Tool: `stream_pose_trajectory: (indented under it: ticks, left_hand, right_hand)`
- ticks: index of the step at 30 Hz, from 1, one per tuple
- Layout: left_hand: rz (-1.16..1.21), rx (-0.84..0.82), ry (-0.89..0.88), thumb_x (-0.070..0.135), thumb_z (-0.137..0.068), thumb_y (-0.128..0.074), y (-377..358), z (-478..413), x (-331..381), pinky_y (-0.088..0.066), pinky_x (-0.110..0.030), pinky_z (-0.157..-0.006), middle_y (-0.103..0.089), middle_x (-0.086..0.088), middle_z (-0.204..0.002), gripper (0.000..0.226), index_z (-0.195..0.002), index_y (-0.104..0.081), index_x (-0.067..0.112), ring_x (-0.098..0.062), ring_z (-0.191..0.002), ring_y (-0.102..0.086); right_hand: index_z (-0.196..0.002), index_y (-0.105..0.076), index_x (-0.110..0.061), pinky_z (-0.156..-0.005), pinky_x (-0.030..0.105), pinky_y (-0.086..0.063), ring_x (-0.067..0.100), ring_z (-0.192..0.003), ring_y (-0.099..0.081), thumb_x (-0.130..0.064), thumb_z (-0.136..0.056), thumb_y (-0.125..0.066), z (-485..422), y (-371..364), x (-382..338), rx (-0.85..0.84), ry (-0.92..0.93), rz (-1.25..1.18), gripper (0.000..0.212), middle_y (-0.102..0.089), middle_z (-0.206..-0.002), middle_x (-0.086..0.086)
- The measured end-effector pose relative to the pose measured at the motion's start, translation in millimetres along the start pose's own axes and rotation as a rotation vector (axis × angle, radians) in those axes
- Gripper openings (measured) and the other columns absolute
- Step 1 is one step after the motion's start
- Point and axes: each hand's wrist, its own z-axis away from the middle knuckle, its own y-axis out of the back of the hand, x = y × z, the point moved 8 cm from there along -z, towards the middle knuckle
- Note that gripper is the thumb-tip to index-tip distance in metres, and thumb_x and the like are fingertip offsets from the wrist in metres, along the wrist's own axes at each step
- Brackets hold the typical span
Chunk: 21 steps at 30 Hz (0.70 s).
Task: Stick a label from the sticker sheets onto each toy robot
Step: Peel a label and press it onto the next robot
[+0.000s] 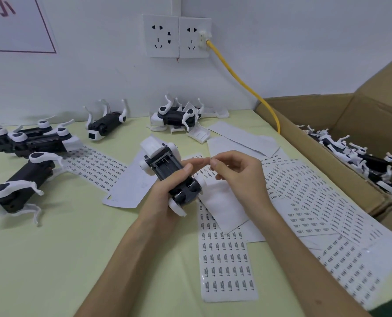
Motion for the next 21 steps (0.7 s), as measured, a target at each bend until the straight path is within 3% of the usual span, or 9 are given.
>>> stream_pose_trajectory:
  ticks: [5, 8, 11, 14, 19, 21]
  left_hand:
    - [-0.067, 0.004, -0.012, 0.055, -0.079, -0.078, 3.7, -2.3, -2.0, -0.051, -0.039, -0.093, -0.067, 0.002, -0.140, 0.052, -0.121, -0.076, 0.024, -0.023, -0.128, -0.064]
    - [-0.078, 0.012, -0.010, 0.054, -0.079, -0.078, 4.7, -2.1, -3.7, -0.048, -0.047, -0.100, -0.065, 0.001, -0.143, 0.055, -0.124, -0.074, 0.022, -0.027, -0.131, -0.061]
    - [-0.101, 0.016, 0.004, 0.051, -0.082, -0.077, 4.7, -1.7, -4.5, -0.052, -0.041, -0.095, -0.066, -0.001, -0.142, 0.054, -0.126, -0.074, 0.020, -0.027, -0.123, -0.063]
    - [-0.138, 0.023, 0.008, 0.046, -0.085, -0.072, 7.7, -2.8, -6.7, -0.043, -0.057, -0.110, -0.067, -0.002, -0.140, 0.047, -0.124, -0.074, 0.019, -0.027, -0.124, -0.063]
    - [-0.111, -0.008, 0.015, 0.051, -0.081, -0.079, 6.2, -2.5, -6.0, -0.055, -0.041, -0.102, -0.069, -0.003, -0.136, 0.049, -0.120, -0.076, 0.023, -0.026, -0.126, -0.066]
    - [-0.109, -0.003, 0.008, 0.046, -0.083, -0.079, 9.0, -3.6, -7.1, -0.050, -0.044, -0.107, -0.068, -0.004, -0.138, 0.041, -0.117, -0.077, 0.024, -0.027, -0.131, -0.063]
  right_hand:
    - [-0.079, -0.076, -0.031, -0.066, 0.022, -0.055, 0.010, -0.063, -0.068, -0.018, -0.087, -0.079, -0.1, 1.1, -0.5, 0.016, -0.008, 0.006, 0.015, -0.076, -0.077, -0.006]
    - [-0.080, -0.076, -0.028, -0.066, 0.024, -0.056, 0.010, -0.063, -0.067, -0.017, -0.087, -0.079, -0.3, 1.7, 0.5, 0.029, -0.020, 0.013, 0.014, -0.075, -0.076, -0.005]
    - [-0.079, -0.074, -0.027, -0.067, 0.024, -0.055, 0.011, -0.064, -0.067, -0.016, -0.087, -0.078, 1.1, 3.2, -0.6, 0.055, -0.009, 0.052, 0.014, -0.075, -0.075, -0.006]
    - [-0.079, -0.072, -0.025, -0.067, 0.027, -0.055, 0.015, -0.066, -0.068, -0.017, -0.088, -0.077, 3.1, 4.8, -5.2, 0.096, 0.048, 0.157, 0.013, -0.073, -0.074, -0.011]
    - [-0.079, -0.071, -0.019, -0.061, 0.014, -0.046, 0.011, -0.061, -0.062, -0.014, -0.088, -0.077, 8.9, 7.8, -20.6, 0.175, 0.193, 0.266, 0.011, -0.070, -0.071, -0.011]
    - [-0.081, -0.070, -0.017, -0.061, 0.015, -0.047, 0.012, -0.058, -0.061, -0.012, -0.089, -0.075, 11.0, 13.9, -26.4, 0.240, 0.225, 0.238, 0.011, -0.069, -0.071, -0.011]
